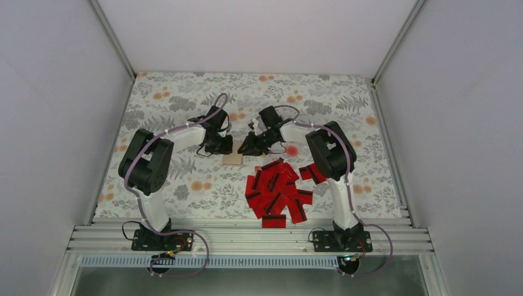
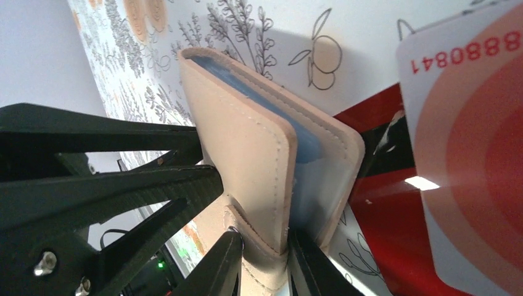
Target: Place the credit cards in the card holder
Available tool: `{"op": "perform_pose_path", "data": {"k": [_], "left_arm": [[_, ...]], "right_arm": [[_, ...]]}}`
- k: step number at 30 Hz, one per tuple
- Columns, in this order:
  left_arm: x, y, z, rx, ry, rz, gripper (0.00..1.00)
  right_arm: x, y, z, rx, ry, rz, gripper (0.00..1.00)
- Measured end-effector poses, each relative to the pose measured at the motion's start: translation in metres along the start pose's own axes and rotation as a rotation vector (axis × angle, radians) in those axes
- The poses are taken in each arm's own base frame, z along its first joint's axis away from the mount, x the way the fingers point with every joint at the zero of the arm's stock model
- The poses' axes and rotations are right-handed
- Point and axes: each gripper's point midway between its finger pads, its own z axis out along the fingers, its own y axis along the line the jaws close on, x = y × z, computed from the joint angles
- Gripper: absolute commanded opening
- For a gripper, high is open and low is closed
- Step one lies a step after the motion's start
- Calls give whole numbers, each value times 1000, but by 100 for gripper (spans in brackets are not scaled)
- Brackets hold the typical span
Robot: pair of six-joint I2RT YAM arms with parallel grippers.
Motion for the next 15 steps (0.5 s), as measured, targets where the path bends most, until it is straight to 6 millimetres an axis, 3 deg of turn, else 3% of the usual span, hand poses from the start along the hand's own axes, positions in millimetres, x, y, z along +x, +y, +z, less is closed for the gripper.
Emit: {"op": "perform_pose_path", "data": {"k": [7, 15], "left_arm": [[0, 0, 0, 52, -26, -18, 25], [1, 0, 1, 62, -40, -40, 25]], "right_arm": [[1, 3, -1, -45, -37, -55, 24], [0, 0, -1, -7, -47, -18, 18]]}}
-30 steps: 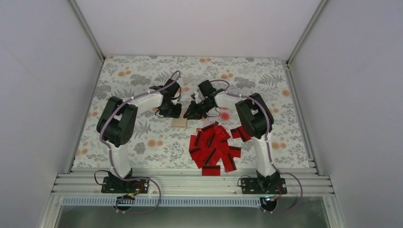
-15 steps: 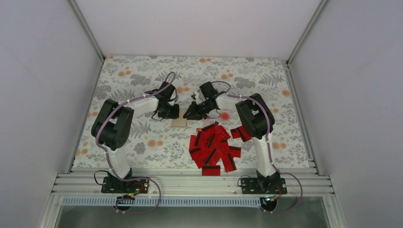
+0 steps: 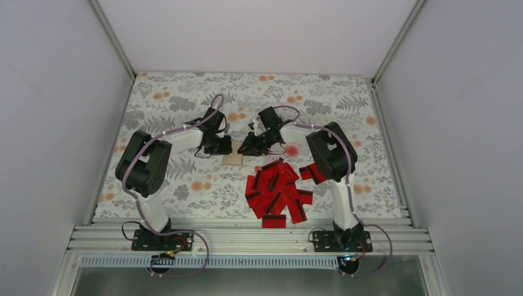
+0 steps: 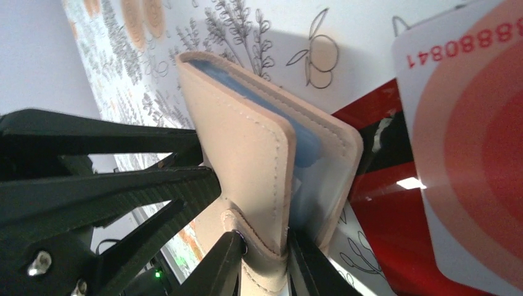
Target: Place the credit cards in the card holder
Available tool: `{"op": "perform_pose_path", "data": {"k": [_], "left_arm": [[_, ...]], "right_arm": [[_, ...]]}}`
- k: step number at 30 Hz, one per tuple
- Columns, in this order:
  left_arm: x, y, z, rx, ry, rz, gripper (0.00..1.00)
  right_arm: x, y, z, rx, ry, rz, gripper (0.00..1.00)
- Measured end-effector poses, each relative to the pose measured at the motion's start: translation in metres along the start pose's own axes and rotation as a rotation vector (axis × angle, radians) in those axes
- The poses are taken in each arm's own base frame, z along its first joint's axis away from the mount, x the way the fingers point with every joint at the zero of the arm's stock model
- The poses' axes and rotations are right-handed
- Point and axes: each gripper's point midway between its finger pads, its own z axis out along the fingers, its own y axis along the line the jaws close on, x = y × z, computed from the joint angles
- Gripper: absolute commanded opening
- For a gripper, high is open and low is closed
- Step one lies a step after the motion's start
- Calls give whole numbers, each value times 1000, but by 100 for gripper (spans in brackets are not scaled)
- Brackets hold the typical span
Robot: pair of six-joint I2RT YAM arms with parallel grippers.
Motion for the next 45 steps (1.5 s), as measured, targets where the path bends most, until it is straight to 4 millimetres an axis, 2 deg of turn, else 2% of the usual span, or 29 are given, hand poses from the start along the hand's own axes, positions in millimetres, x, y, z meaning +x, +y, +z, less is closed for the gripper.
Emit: {"op": "perform_pose_path", "data": {"k": [12, 26, 37, 45], "left_arm": [[0, 0, 0, -63, 1, -31, 25], [0, -1, 2, -54, -8, -45, 26], [-2, -6, -10, -80, -66, 29, 51], [18, 13, -35, -182, -22, 22, 57]], "right_arm": [[0, 1, 3, 243, 28, 67, 16], [0, -5, 8, 280, 51, 89, 16], [-1, 1, 5, 347, 38, 1, 19], [11, 18, 24, 331, 62, -129, 23]]}}
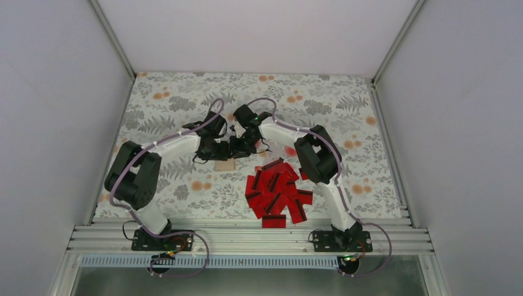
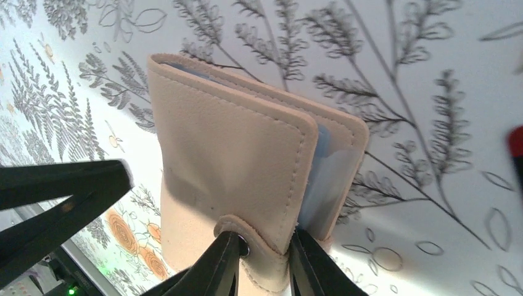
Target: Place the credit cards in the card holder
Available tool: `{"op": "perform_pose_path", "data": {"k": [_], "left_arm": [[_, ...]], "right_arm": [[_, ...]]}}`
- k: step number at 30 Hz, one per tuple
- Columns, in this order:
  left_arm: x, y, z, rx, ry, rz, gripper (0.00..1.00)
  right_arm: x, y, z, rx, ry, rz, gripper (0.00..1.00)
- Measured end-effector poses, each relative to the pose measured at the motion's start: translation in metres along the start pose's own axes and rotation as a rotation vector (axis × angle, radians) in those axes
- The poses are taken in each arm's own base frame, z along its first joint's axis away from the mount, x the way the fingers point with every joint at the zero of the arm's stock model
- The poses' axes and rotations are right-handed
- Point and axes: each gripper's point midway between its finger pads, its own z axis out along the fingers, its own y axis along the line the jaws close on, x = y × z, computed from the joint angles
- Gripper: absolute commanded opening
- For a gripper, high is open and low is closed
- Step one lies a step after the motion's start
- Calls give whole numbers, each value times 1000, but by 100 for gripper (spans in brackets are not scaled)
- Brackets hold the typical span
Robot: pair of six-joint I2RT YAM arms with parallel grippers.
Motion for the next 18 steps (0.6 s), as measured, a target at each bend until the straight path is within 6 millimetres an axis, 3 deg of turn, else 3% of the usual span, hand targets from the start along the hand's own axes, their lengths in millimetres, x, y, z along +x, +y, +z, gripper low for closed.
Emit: {"op": "perform_pose_path", "data": {"k": [7, 18], "left_arm": [[-12, 1, -40, 49, -75, -24, 58], [-10, 13, -46, 71, -83, -48, 63]], "right_arm": [[0, 12, 5, -18, -14, -72, 25], [-1, 17, 2, -32, -21, -113, 33]]}}
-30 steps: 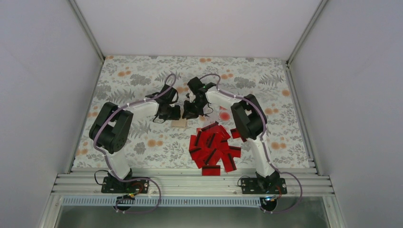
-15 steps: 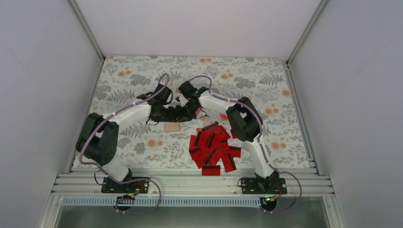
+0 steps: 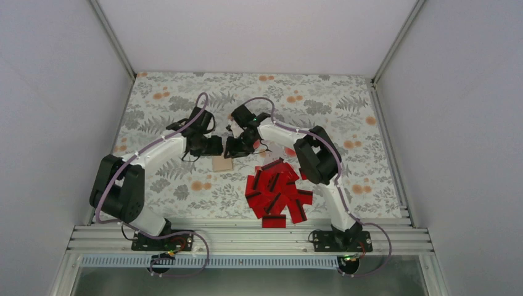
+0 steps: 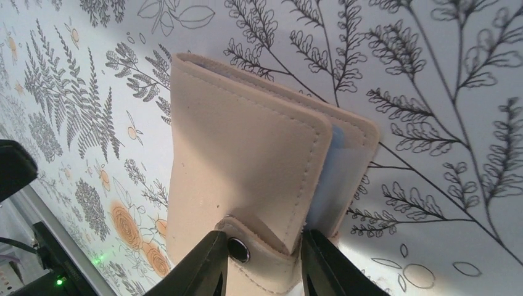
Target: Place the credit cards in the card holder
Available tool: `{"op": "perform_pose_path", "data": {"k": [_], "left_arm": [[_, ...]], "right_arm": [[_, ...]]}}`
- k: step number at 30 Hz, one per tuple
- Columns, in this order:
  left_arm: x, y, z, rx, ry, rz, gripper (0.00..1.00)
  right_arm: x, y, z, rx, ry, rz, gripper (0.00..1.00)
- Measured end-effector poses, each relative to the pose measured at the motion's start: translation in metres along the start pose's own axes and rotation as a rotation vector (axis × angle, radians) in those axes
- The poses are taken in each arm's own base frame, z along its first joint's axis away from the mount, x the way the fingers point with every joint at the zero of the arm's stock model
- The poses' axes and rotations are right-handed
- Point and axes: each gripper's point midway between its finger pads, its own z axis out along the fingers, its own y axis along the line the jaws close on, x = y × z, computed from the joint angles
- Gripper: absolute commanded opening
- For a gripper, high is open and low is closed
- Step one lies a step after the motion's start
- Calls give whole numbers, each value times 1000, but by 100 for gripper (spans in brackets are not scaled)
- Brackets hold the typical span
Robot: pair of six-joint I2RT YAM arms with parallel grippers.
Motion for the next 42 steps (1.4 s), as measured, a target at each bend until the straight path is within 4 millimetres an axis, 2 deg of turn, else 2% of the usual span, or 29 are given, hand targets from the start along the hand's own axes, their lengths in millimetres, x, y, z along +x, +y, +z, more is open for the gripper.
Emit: {"op": "perform_pose_path", "data": {"k": [5, 11, 13, 15, 16, 18, 19, 22, 25, 27, 29, 31, 34, 36, 38, 40, 42], "left_arm": [[-4, 2, -6, 3, -20, -3, 65], [-10, 3, -10, -5, -41, -3, 72], [-15, 3, -13, -9, -59, 4, 80], [-24, 3, -23, -13, -94, 18, 95], [-30, 2, -31, -15, -122, 26, 100], [-46, 0, -53, -20, -199, 45, 100], [-54, -2, -65, -22, -237, 57, 100], [-88, -9, -116, -31, -398, 86, 100], [-114, -9, -171, -61, -557, 106, 100], [-125, -3, -204, -101, -649, 109, 100], [-131, 7, -234, -153, -730, 107, 100], [-134, 17, -258, -206, -800, 101, 100], [-133, 37, -291, -298, -889, 80, 100], [-130, 47, -309, -344, -935, 61, 100], [-128, 57, -322, -376, -982, 38, 100], [-121, 66, -324, -392, -1007, 27, 100], [-110, 72, -314, -391, -1009, 27, 100]], "right_arm": [[-5, -2, -11, 23, -29, -18, 42], [-14, 8, -47, 30, -85, -77, 54], [-19, 13, -62, 33, -119, -101, 61], [-25, 20, -83, 44, -171, -142, 71], [-29, 24, -97, 50, -206, -163, 78], [-37, 35, -131, 68, -296, -207, 97], [-41, 42, -153, 77, -354, -228, 99], [-51, 59, -224, 110, -554, -288, 99], [-51, 63, -300, 173, -782, -317, 99], [-44, 52, -340, 238, -904, -309, 99], [-36, 31, -376, 323, -994, -264, 99], [-30, 4, -408, 404, -1066, -203, 99], [-9, -51, -448, 519, -1144, -84, 99], [13, -85, -466, 576, -1173, -7, 99], [34, -110, -476, 613, -1190, 52, 99], [50, -124, -477, 626, -1192, 86, 99], [59, -127, -469, 607, -1183, 88, 99]]}}
